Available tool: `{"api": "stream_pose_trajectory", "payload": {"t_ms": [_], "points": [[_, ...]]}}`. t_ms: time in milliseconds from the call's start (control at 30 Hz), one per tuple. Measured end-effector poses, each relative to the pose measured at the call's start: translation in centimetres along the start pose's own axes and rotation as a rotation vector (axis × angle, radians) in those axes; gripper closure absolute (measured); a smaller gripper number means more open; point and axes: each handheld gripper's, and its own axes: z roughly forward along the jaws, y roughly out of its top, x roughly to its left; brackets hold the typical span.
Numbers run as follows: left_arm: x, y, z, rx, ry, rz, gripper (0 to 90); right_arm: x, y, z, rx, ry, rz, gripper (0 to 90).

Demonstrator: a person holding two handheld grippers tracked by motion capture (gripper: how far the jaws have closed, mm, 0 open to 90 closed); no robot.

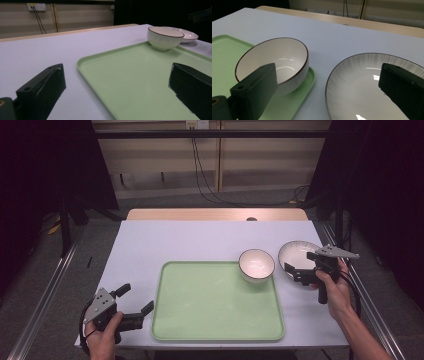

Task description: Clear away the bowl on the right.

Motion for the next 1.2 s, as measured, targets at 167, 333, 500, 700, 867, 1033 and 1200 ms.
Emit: {"api": "stream_pose_trajectory", "payload": {"t_ms": [167,333,500,700,867,1033,1200], "points": [[0.0,0.0,0.0,0.000,0.002,-0.001,0.9,0.4,-0.7,-0.7,-0.013,-0.001,-0.008,1.6],[-0.1,0.0,0.0,0.000,0.000,-0.001,0.9,1.7,-1.4,-2.2,-0.025,-0.010,-0.034,1.6],[-0.1,0.0,0.0,0.000,-0.001,0.007,0.9,2.5,-2.8,-3.2,-0.024,-0.010,-0.047,1.7],[-0.2,0.0,0.0,0.001,0.003,0.003,1.0,2.8,-4.3,-4.6,-0.020,-0.028,-0.053,1.7],[-0.2,0.0,0.1,0.001,0.003,0.002,1.0,2.9,-5.6,-5.8,-0.005,-0.024,-0.037,1.7],[-0.2,0.0,0.1,0.002,0.000,0.002,1.0,3.2,-6.0,-6.5,-0.019,-0.032,-0.044,2.2],[-0.1,0.0,0.1,0.003,-0.003,0.003,1.0,3.3,-7.0,-7.4,-0.032,-0.042,-0.032,2.2]]}}
